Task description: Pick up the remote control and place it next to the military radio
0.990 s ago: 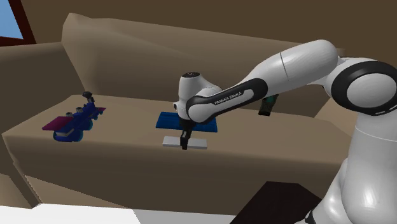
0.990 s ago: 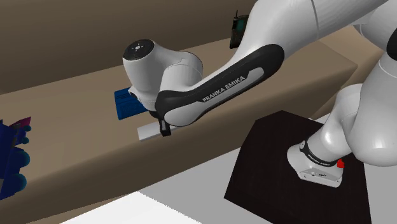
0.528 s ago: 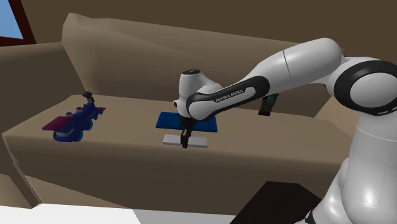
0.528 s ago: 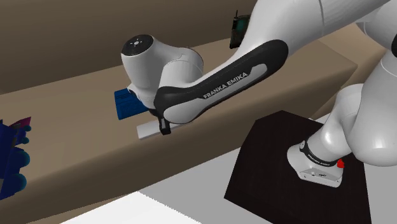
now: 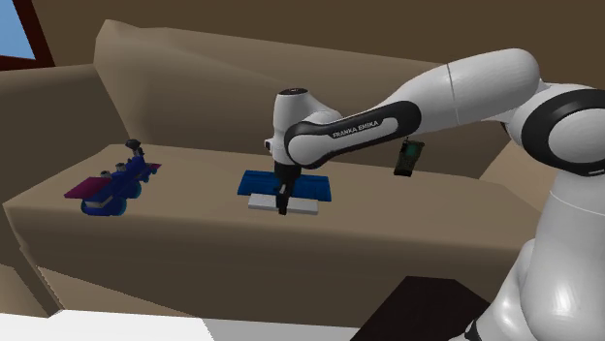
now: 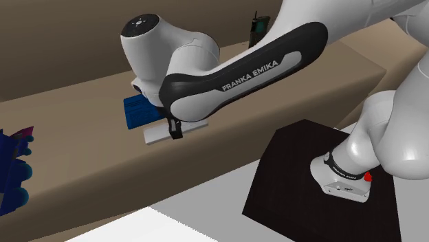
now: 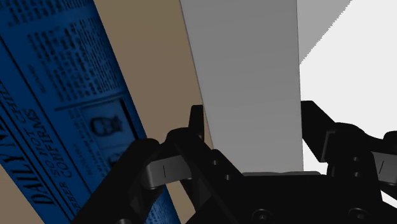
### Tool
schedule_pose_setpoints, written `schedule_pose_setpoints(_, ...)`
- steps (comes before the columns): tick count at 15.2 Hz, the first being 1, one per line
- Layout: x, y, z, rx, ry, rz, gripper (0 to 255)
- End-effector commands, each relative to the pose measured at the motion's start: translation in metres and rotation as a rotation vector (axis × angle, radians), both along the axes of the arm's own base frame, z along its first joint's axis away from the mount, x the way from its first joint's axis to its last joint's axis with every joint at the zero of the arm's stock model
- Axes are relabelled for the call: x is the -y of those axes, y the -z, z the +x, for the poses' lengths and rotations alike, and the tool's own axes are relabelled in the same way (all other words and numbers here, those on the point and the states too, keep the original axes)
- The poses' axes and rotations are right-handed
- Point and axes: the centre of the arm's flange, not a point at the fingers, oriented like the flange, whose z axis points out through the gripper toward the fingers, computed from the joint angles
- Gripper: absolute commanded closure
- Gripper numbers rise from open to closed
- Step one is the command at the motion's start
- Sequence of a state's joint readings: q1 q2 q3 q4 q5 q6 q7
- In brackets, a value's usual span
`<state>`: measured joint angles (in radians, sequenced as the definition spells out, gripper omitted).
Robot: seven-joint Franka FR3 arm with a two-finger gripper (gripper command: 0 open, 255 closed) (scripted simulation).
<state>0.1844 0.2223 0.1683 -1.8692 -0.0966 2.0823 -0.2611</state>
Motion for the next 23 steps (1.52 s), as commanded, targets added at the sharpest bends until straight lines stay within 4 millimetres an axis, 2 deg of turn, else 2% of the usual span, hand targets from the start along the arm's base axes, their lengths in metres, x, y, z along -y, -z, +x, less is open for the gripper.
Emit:
schedule_pose_setpoints(1,-0.001,-0.011,0.0,0.0,0.0,0.0,255)
schedule_pose_setpoints(23,-0.001,-0.127,0.0,0.0,0.0,0.0,255)
